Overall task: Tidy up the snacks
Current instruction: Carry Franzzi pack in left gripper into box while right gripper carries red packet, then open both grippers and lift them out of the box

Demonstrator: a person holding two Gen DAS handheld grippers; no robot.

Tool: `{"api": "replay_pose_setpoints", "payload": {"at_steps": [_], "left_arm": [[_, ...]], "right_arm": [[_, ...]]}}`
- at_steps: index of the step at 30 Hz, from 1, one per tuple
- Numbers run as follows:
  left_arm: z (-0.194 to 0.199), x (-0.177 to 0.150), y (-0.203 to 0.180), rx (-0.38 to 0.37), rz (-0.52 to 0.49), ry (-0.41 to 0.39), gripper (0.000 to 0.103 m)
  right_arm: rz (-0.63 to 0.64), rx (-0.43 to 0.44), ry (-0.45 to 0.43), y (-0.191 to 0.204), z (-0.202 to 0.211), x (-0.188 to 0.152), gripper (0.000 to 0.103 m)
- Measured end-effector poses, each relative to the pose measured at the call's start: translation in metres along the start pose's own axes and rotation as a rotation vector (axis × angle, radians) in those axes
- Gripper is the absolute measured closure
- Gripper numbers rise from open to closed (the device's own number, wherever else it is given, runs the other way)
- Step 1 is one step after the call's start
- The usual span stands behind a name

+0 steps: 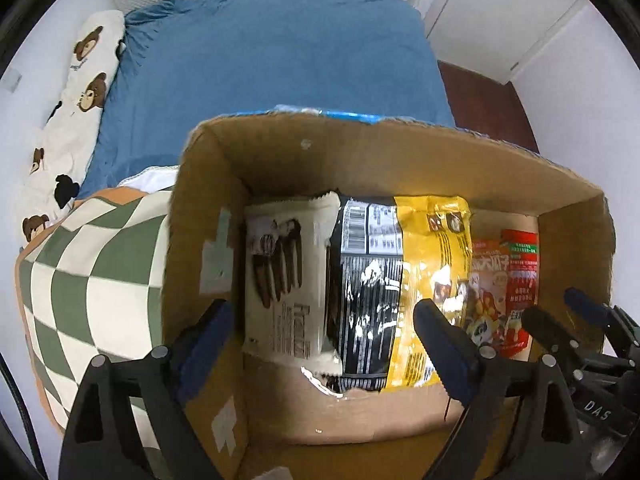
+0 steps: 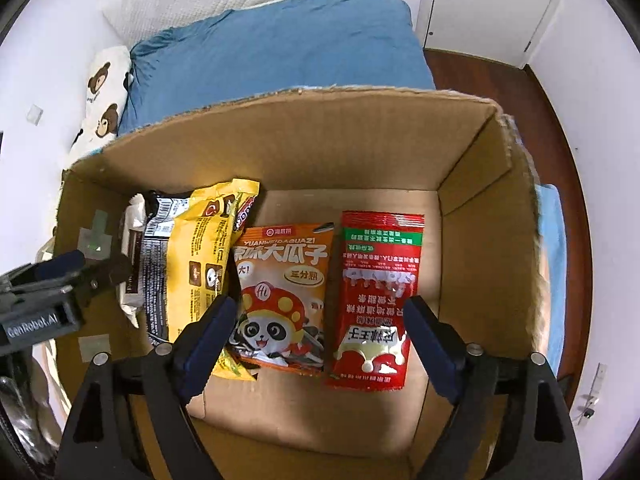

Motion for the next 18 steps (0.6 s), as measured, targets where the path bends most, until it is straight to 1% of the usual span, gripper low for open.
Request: {"api": "replay_pose_setpoints", "payload": {"at_steps": [2, 5, 11, 18], "left_arm": [[0.008, -0.006, 0.0, -0.015, 0.002, -0.035, 0.011], [0.023, -0.02, 0.002, -0.014, 0.003, -0.107, 0.011], [0.061, -0.049, 0.004, 0.004, 0.002, -0.229, 0.011], [0.098, -0.078, 0.004, 0.01, 0.008, -0.326, 0.011]], "right_arm": [[0.005, -0.004, -0.018, 0.002, 0.008, -0.006, 0.015], [0.007, -0.013, -0.056, 0.008, 0.023, -0.019, 0.015], [0.02, -0.014, -0.131, 0.017, 0.049, -0.05, 0.015], [0.044, -0.004, -0.222, 0.031, 0.09, -0.084, 0.015]]}}
Point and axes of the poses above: each gripper's, at about its wrist camera, not at the fingertips, and z roughly against the way its jaws point, y to its left, x to its top, the point moved 10 cm from there along -z, roughly the way its jaws point, and after that the axes turned 8 degrees about x, right-handed, at the moved point
